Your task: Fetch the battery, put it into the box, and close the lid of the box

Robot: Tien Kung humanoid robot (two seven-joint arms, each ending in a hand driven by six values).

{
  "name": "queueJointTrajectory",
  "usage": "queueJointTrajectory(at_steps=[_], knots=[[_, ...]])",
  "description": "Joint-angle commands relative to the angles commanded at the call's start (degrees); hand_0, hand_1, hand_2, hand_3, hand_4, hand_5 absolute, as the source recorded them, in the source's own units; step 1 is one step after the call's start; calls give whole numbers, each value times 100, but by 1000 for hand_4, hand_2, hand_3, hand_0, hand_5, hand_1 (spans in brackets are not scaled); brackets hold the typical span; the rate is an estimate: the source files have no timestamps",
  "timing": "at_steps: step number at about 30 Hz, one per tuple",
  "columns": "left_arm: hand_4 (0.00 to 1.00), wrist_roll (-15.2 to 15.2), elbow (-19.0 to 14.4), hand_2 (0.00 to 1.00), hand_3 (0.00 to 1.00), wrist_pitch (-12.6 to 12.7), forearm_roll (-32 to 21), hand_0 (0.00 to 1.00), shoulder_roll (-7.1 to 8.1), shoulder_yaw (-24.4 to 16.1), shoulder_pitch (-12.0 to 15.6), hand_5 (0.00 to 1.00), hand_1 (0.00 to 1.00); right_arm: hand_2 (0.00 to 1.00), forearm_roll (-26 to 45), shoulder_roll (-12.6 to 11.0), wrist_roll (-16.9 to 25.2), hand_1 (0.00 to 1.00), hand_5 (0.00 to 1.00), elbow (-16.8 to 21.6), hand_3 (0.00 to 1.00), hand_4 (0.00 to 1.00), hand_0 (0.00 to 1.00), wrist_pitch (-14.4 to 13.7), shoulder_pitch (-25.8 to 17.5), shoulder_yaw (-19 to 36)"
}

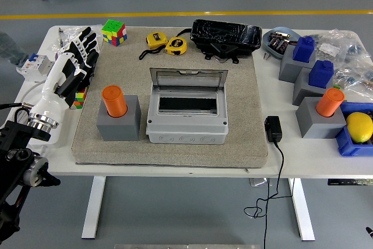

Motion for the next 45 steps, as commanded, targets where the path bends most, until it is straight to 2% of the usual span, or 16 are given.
queueJointTrajectory(at_steps=[6, 7, 19, 30, 31, 45], knots=[[998, -29, 191, 914, 939, -10, -61, 848, -1, 31, -79, 831, 911, 748, 20, -7, -12, 751, 998, -1, 803, 998, 800, 16, 2, -27], [998, -32, 228, 895, 908, -13, -66, 861, -9, 37, -91, 829, 906, 747, -3, -7, -15, 751, 998, -8, 802, 998, 800, 19, 2, -6], [998, -23, 670, 875, 900, -33, 81, 864, -145, 53, -71, 811, 897, 746, 38, 8, -35, 746, 998, -6, 802, 998, 800, 45, -15, -65], [998, 44, 677, 867, 900, 35, 310, 847, -210, 183, -5, 795, 882, 744, 23, -1, -40, 746, 998, -5, 802, 998, 799, 47, -20, -45], [998, 43, 691, 837, 896, 39, 304, 839, -216, 200, -1, 787, 864, 744, 23, 3, -41, 746, 998, -5, 801, 998, 799, 47, -20, -45], [998, -48, 726, 803, 866, 167, 274, 812, -337, 333, 47, 757, 843, 743, 26, 5, -49, 744, 998, -1, 800, 998, 798, 46, -22, -28]])
